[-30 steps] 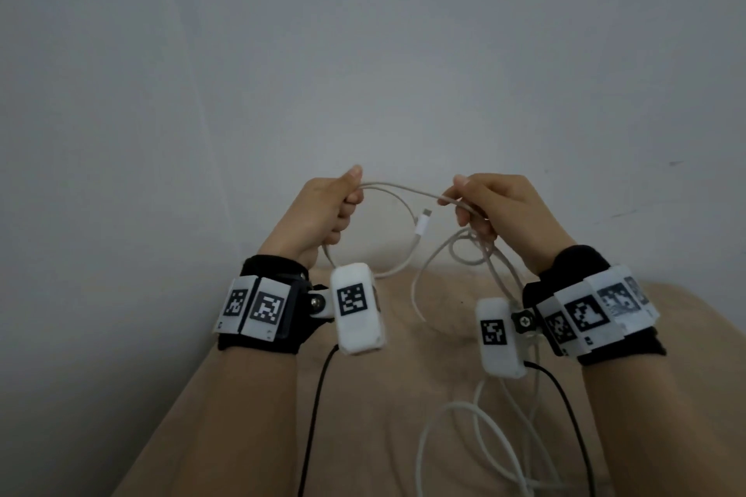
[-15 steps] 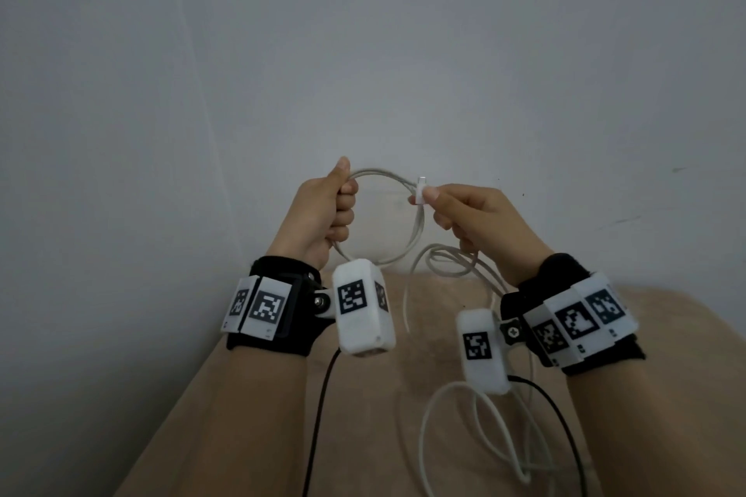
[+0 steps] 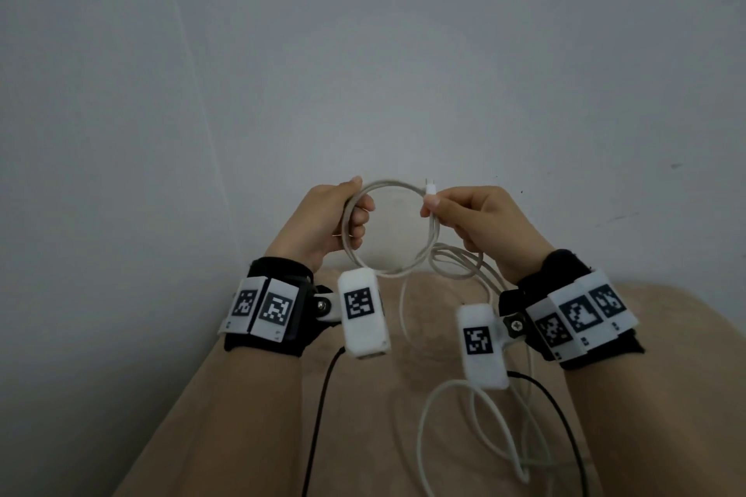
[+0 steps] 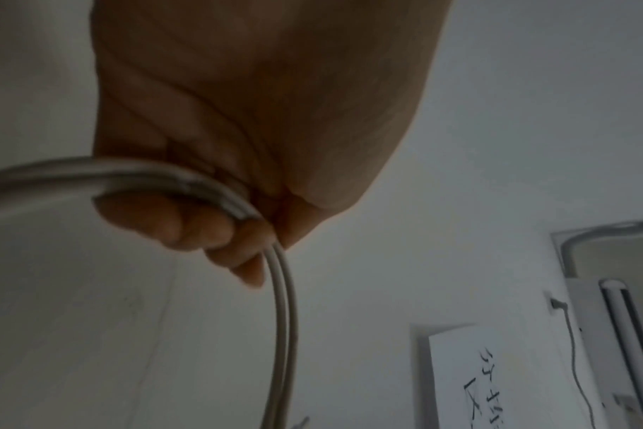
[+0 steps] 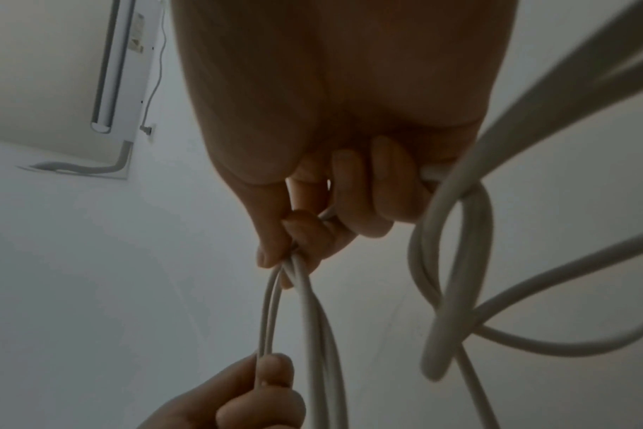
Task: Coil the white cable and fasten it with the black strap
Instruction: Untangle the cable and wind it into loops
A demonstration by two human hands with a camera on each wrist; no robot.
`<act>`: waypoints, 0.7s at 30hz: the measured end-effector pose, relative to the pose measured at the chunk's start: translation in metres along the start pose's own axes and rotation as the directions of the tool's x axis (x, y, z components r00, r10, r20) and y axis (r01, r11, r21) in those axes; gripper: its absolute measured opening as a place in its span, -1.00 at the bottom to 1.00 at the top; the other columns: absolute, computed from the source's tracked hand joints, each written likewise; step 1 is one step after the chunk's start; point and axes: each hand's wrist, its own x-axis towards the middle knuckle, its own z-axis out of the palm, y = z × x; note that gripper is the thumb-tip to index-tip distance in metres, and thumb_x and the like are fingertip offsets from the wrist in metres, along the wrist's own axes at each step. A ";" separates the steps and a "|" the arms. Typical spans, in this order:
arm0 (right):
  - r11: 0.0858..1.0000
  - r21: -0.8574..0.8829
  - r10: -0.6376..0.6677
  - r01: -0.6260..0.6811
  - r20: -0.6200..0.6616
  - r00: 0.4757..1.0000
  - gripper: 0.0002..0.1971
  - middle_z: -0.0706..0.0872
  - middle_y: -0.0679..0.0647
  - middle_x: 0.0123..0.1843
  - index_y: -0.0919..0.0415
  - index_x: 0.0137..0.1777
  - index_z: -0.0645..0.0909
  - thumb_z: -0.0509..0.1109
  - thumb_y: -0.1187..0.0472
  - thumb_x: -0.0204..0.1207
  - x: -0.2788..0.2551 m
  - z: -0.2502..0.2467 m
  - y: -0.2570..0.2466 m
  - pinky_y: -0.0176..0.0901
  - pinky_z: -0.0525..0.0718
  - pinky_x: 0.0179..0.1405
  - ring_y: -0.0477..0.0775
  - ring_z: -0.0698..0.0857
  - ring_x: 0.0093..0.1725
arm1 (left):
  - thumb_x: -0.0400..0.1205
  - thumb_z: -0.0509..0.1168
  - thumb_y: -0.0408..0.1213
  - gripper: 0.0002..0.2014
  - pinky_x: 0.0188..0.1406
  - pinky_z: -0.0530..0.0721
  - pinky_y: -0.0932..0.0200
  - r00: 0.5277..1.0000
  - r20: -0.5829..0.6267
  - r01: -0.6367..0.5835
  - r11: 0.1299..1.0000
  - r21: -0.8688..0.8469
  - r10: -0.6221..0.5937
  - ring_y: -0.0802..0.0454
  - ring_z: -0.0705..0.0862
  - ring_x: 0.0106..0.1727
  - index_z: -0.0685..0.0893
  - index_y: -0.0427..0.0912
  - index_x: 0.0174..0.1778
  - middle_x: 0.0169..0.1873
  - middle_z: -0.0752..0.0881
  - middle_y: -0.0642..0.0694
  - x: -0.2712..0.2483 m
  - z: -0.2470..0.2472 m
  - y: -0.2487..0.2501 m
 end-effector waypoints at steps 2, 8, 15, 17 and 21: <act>0.999 -0.049 0.002 -0.001 0.034 0.999 -0.77 0.48 -0.25 -0.69 0.35 -0.14 0.71 0.33 0.20 0.62 -0.001 0.000 0.000 -0.55 0.40 -0.60 -0.30 0.47 -0.64 | 0.74 0.11 -0.09 -0.58 -0.45 0.61 0.26 0.999 0.008 -0.034 0.996 0.081 0.034 0.07 0.55 -0.51 0.73 -0.28 -0.21 -0.51 0.64 -0.05 -0.001 0.002 0.001; 0.982 -0.186 0.037 -0.003 0.180 0.983 -0.78 0.49 -0.18 -0.63 0.10 -0.27 0.74 0.39 0.10 0.58 -0.001 0.006 0.001 -0.51 0.31 -0.55 -0.22 0.37 -0.64 | 0.63 0.27 0.07 -0.64 -0.17 0.62 0.17 0.976 0.192 -0.179 0.896 0.407 0.108 0.12 0.69 -0.33 0.75 -0.15 -0.19 -0.31 0.81 -0.03 -0.007 0.014 0.007; 0.974 -0.227 0.050 0.001 0.217 0.975 -0.80 0.43 0.09 -0.46 0.16 -0.18 0.79 0.42 0.08 0.55 0.001 0.006 0.004 -0.38 0.28 -0.57 -0.12 0.27 -0.56 | 0.56 0.37 0.06 -0.62 -0.43 0.42 0.36 0.961 0.254 -0.237 0.809 0.538 0.112 0.24 0.47 -0.52 0.72 -0.25 -0.24 -0.50 0.60 0.10 -0.004 0.016 0.002; 0.983 -0.186 0.044 -0.006 0.204 0.978 -0.78 0.49 0.08 -0.45 0.22 -0.13 0.80 0.44 0.08 0.53 0.001 0.005 0.006 -0.35 0.34 -0.51 -0.09 0.34 -0.52 | 0.59 0.34 0.01 -0.66 -0.52 0.34 0.45 0.952 0.261 -0.278 0.805 0.524 0.158 0.32 0.40 -0.60 0.67 -0.25 -0.23 -0.57 0.53 0.18 -0.003 0.017 0.001; 0.998 -0.058 0.045 -0.035 0.177 0.983 -0.77 0.73 0.02 -0.25 0.20 -0.03 0.77 0.39 0.06 0.56 0.004 0.001 0.008 -0.23 0.66 -0.20 -0.09 0.65 -0.30 | 0.65 0.29 -0.09 -0.71 -0.63 0.30 0.54 0.948 0.196 -0.317 0.822 0.473 0.252 0.38 0.42 -0.64 0.59 -0.21 -0.29 -0.67 0.53 0.27 -0.002 0.014 0.001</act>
